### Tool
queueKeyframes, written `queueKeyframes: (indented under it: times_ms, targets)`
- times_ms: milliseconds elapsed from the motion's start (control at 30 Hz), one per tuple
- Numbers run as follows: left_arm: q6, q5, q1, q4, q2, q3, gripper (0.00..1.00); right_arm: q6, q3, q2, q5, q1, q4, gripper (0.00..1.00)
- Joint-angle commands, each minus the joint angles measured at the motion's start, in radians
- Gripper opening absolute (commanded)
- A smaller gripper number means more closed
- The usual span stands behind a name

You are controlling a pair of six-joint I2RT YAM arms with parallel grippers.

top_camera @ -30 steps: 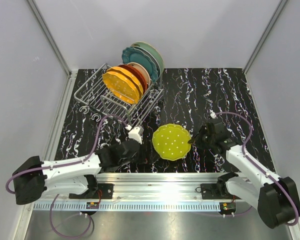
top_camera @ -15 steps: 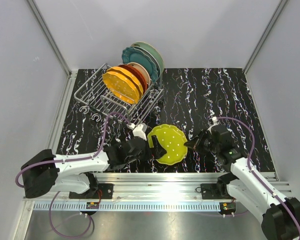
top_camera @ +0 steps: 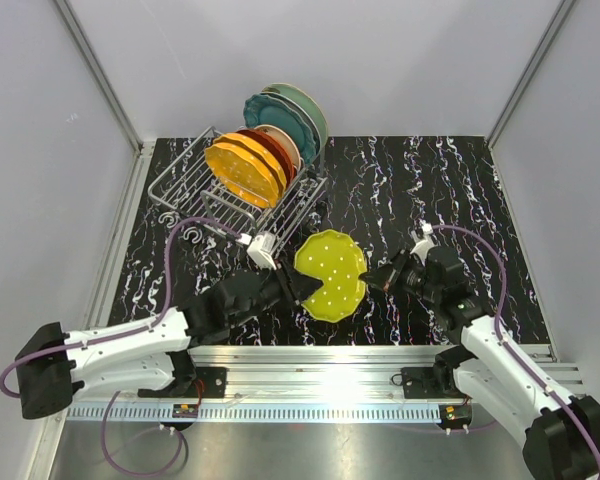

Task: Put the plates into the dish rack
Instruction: Pass the plate from the right arm to the left

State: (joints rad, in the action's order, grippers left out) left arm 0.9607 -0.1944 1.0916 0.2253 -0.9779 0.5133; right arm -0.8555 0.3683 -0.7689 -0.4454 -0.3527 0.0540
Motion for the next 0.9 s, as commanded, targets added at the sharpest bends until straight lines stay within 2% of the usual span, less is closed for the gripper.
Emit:
queueKeyframes:
  times_ms: [0, 100, 133, 200, 233, 367, 467, 667, 867]
  targets:
    - [-0.083, 0.009, 0.01, 0.085, 0.062, 0.034, 0.2, -0.023, 0.089, -0.023, -0.099, -0.011, -0.155, 0.04]
    - [-0.152, 0.021, 0.01, 0.039, 0.074, 0.066, 0.12, -0.011, 0.124, -0.041, -0.127, -0.011, -0.172, 0.14]
    - [-0.168, 0.026, 0.01, 0.026, 0.076, 0.076, 0.09, 0.002, 0.133, -0.043, -0.131, -0.011, -0.174, 0.27]
    - [-0.215, 0.039, 0.008, -0.004, 0.087, 0.105, 0.0, 0.025, 0.161, -0.046, -0.157, -0.012, -0.175, 0.41]
    - [-0.243, 0.032, 0.008, -0.021, 0.091, 0.119, 0.0, 0.042, 0.167, -0.047, -0.171, -0.011, -0.177, 0.52]
    - [-0.278, -0.01, -0.022, -0.138, 0.148, 0.194, 0.0, 0.065, 0.187, -0.046, -0.203, -0.011, -0.201, 0.7]
    - [-0.251, 0.059, -0.114, -0.174, 0.188, 0.235, 0.0, 0.073, 0.195, -0.043, -0.216, -0.011, -0.243, 0.78]
    - [-0.182, 0.184, -0.255, -0.205, 0.229, 0.292, 0.0, 0.101, 0.227, -0.041, -0.268, -0.011, -0.264, 0.81]
    - [-0.119, 0.271, -0.28, -0.121, 0.229, 0.297, 0.0, 0.108, 0.248, -0.061, -0.351, -0.015, -0.299, 0.83]
